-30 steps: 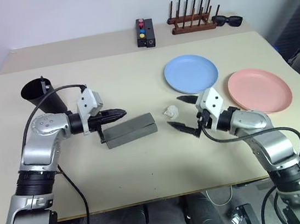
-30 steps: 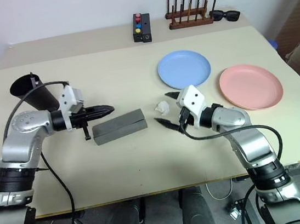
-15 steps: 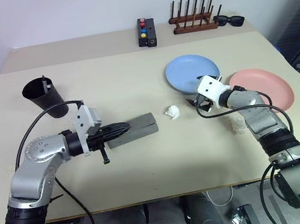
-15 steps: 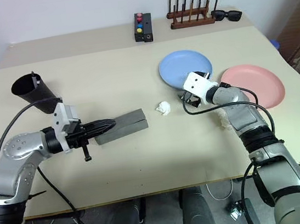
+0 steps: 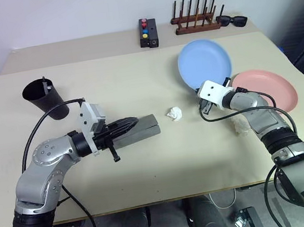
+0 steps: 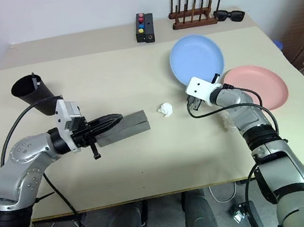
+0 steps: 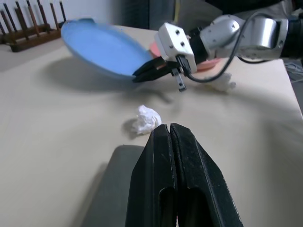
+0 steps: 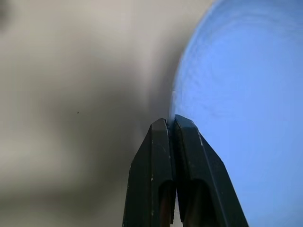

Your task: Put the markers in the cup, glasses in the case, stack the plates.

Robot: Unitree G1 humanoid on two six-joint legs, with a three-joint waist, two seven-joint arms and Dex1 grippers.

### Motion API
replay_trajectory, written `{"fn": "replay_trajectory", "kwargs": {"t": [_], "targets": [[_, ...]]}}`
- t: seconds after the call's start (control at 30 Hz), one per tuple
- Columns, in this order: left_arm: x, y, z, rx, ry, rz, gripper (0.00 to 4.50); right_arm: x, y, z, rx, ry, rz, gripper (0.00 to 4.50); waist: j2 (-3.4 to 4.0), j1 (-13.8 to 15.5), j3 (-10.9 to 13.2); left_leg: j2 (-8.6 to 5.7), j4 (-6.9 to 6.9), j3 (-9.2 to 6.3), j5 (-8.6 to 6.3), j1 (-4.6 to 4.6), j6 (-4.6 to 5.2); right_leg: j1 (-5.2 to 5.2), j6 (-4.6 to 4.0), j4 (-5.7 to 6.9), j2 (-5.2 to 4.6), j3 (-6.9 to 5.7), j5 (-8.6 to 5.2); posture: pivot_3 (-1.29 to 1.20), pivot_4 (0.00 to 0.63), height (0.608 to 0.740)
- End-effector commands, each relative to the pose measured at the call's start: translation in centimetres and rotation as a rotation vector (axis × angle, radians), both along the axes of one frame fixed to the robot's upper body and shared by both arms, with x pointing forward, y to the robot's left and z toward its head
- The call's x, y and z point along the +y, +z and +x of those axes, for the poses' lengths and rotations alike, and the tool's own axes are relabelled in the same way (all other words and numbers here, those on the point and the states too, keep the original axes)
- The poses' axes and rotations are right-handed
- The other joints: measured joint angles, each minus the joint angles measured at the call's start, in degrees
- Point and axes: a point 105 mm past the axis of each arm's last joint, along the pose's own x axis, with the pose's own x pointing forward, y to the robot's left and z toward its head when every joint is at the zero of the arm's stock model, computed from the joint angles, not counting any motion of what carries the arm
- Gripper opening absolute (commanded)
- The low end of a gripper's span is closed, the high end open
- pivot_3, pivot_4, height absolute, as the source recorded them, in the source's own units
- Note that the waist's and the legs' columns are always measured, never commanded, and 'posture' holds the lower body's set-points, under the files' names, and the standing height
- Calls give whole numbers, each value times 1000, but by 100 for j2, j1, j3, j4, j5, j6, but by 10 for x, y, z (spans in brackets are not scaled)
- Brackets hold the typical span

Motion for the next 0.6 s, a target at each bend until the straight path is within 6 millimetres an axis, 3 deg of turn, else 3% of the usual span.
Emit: {"fn": "replay_trajectory", "kwargs": {"t": [0.03,0.13,0.27,0.47,0.6], "targets": [[-7,9,-1,-40,-15,-21,0,-7,44,-7,-162,22,-28,24,3,9,2,0,-1,0,0,0,0,0,1,0,0,0,0,0,150,734],[-10,7,2,-33,-13,-33,0,-21,68,-23,-220,22,-74,24,4,25,2,0,0,0,0,-1,0,-1,3,-1,0,1,1,0,150,734],[-13,1,6,-16,-22,-35,0,-45,83,-52,-184,0,-113,24,3,35,2,0,0,1,0,0,0,2,-1,-4,0,1,-1,0,150,734],[-20,-9,13,-9,-56,-39,0,-97,60,-95,7,-131,-186,24,2,43,1,0,4,4,-1,1,2,12,-8,-12,0,2,-5,0,150,734],[-25,-13,18,-14,-74,-45,0,-115,46,-104,44,-205,-173,24,5,-6,0,3,5,19,-1,9,2,13,-13,-13,0,11,-2,0,150,734]]}}
